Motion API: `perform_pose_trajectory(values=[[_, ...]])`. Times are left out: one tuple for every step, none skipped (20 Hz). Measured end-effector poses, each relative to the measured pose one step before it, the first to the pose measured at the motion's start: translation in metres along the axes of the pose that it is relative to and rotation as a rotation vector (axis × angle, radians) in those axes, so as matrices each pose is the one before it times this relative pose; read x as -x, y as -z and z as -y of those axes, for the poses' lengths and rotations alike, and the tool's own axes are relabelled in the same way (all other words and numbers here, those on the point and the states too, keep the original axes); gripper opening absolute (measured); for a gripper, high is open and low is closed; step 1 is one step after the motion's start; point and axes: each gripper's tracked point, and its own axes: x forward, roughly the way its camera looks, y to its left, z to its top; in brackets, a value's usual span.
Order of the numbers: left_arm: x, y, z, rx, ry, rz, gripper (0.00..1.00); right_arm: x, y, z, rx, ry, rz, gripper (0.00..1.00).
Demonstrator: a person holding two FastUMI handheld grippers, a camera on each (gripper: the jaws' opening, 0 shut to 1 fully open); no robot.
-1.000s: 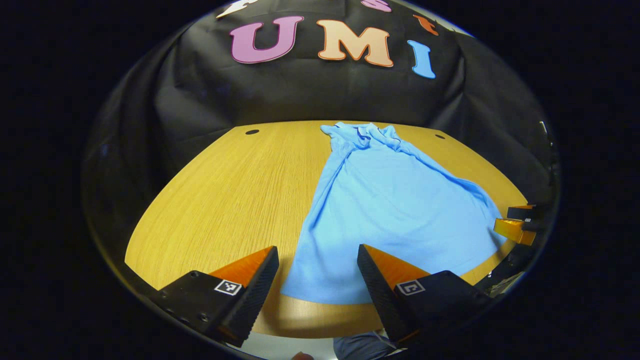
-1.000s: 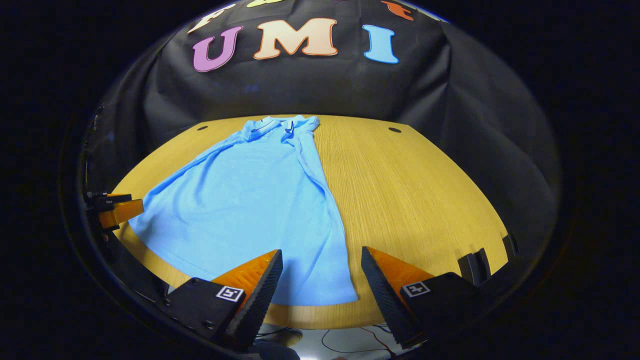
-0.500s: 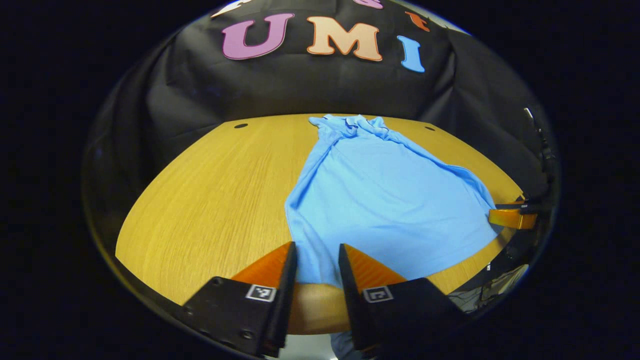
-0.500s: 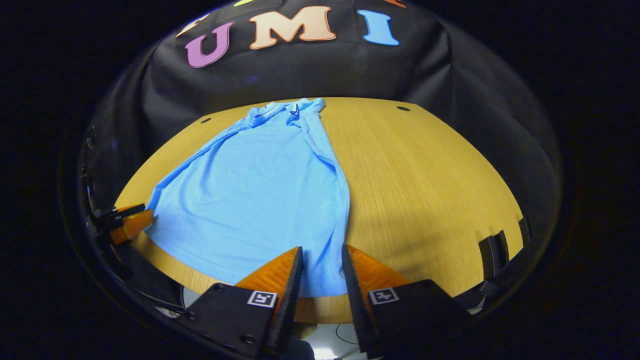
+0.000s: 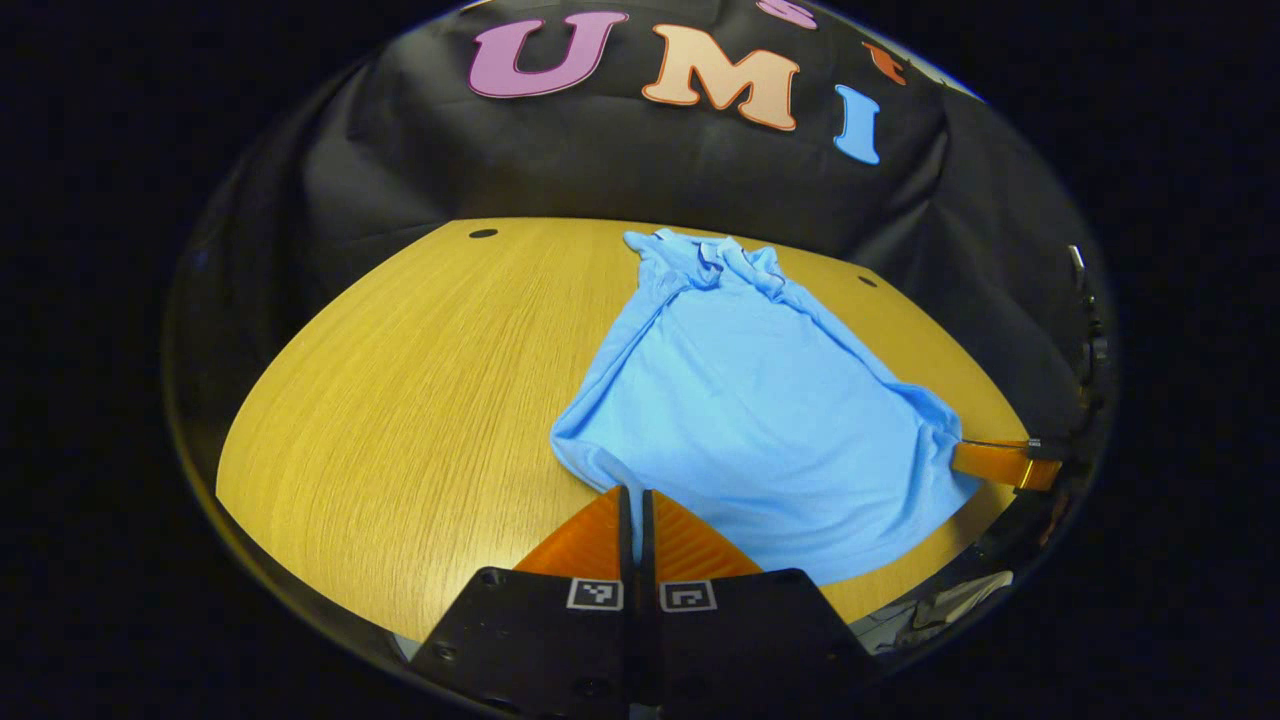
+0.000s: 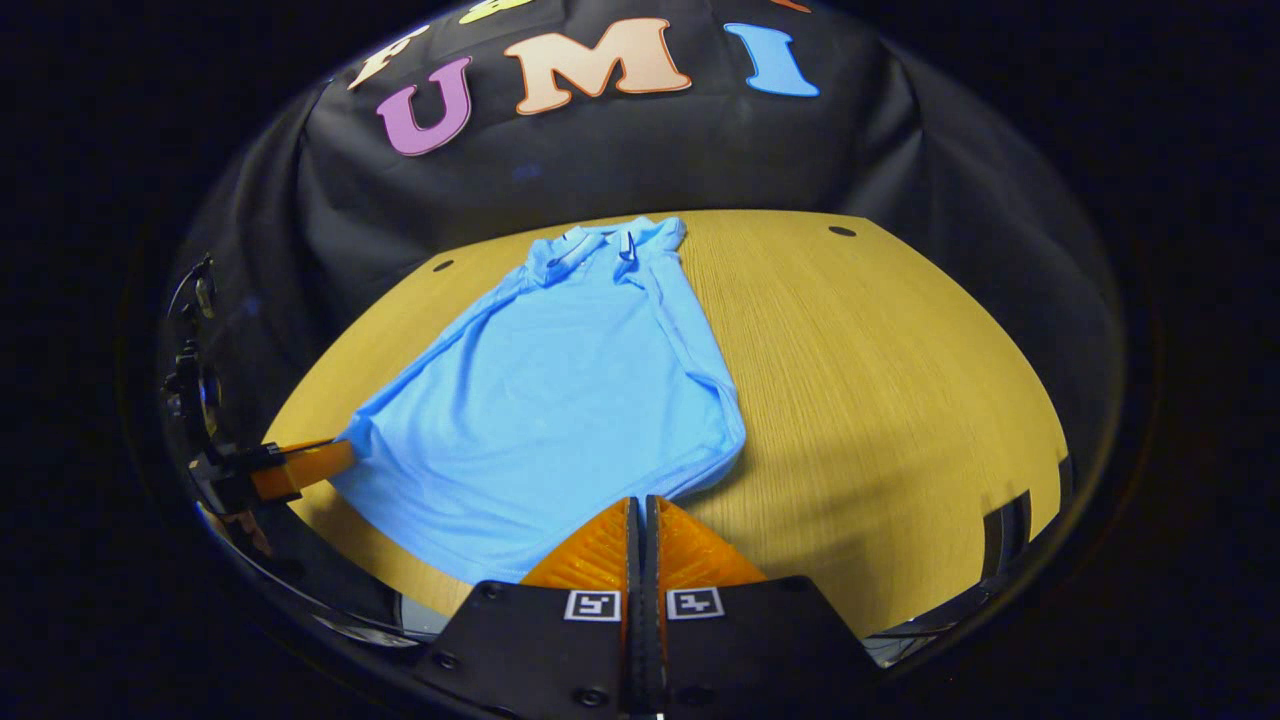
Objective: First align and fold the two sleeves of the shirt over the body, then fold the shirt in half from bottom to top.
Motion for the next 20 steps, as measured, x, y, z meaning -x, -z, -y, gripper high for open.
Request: perform_pose_trajectory(values=[[-0.00298, -0.01254, 0.00126, 0.00987, 0.0082, 0.00941, 0.0, -0.00149, -0.01372, -0.00166, 0.00362, -0.00598, 0.01503, 0.02], [-0.00503, -0.01005, 0.00016, 0.01092, 0.00078, 0.00401, 0.0, -0.00197, -0.01569, -0.00174, 0.00038, -0.00509, 0.02404, 0.02], [-0.00379, -0.01131, -0.00004, 0.00851, 0.00035, 0.00185, 0.0, -0.00365, -0.0147, -0.00271, 0.001, -0.00871, 0.01901, 0.03], [-0.00267, -0.01173, 0.0004, 0.00819, 0.00474, 0.00823, 0.0, -0.00335, -0.01446, -0.00228, 0.00076, -0.00879, 0.02189, 0.03], [-0.00508, -0.013, -0.00048, 0.0031, 0.00119, 0.0126, 0.0, -0.00451, -0.01484, -0.00055, 0.00081, -0.00335, 0.02267, 0.03], [-0.00525, -0.01429, -0.00001, 0.00021, 0.00384, 0.01549, 0.0, -0.00619, -0.01432, -0.00047, -0.00164, -0.00283, 0.01864, 0.03], [-0.00712, -0.01519, -0.0008, -0.00067, -0.00021, 0.01796, 0.0, -0.00753, -0.01341, -0.00058, -0.00791, -0.00265, 0.01783, 0.02], [-0.00867, -0.0107, -0.00068, 0.00324, 0.0018, 0.00719, 0.0, -0.00878, -0.0132, -0.00081, -0.00929, -0.00284, 0.01753, 0.02], [-0.00741, -0.01311, -0.00018, 0.00591, 0.00154, 0.0097, 0.0, -0.00819, -0.01305, -0.00011, -0.00895, 0.00017, 0.01579, 0.02], [-0.00953, -0.01216, 0.00054, 0.0022, 0.00726, 0.00912, 0.0, -0.00856, -0.01267, 0.00022, -0.00561, 0.00031, 0.01676, 0.02], [-0.00731, -0.01309, 0.00053, -0.00167, 0.00773, 0.01582, 0.0, -0.00951, -0.01247, -0.0003, -0.00091, 0.00028, 0.01839, 0.02], [-0.01082, -0.01095, -0.00015, -0.00501, 0.00742, 0.01057, 0.0, -0.01009, -0.01281, 0.00075, 0.00368, 0.00262, 0.01829, 0.02], [-0.01033, -0.00825, -0.00076, -0.01122, 0.0049, 0.00261, 0.0, -0.01155, -0.0106, -0.00009, 0.00464, 0.00244, 0.01249, 0.02], [-0.01079, -0.00952, -0.00237, -0.01246, -0.00173, 0.003, 0.0, -0.01265, -0.00989, -0.00001, 0.00011, 0.00098, 0.01244, 0.02], [-0.01219, -0.00916, -0.00127, -0.00456, 0.00376, 0.00142, 0.0, -0.01312, -0.01046, -0.00013, -0.00253, 0.00347, 0.01363, 0.02], [-0.01225, -0.01066, 0.0004, 0.00145, 0.01024, 0.00582, 0.0, -0.01383, -0.00996, 0.00096, -0.00354, 0.00447, 0.01072, 0.02], [-0.01308, -0.00901, 0.00054, 0.00587, 0.01286, 0.00373, 0.0, -0.01324, -0.00896, 0.00059, -0.00244, 0.00426, 0.00848, 0.02], [-0.01207, -0.00858, -0.00255, 0.00104, 0.00153, 0.00402, 0.0, -0.01402, -0.00896, 0.00202, 0.00046, 0.00782, 0.01162, 0.02], [-0.0131, -0.00758, -0.00406, -0.00319, -0.00158, -0.00147, 0.0, -0.01388, -0.00872, 0.00065, 0.00277, 0.00544, 0.01081, 0.02], [-0.01366, -0.00823, -0.00392, -0.00226, -0.0036, 0.00127, 0.0, -0.01457, -0.00673, 0.00039, 0.00255, 0.00417, 0.00624, 0.02]])
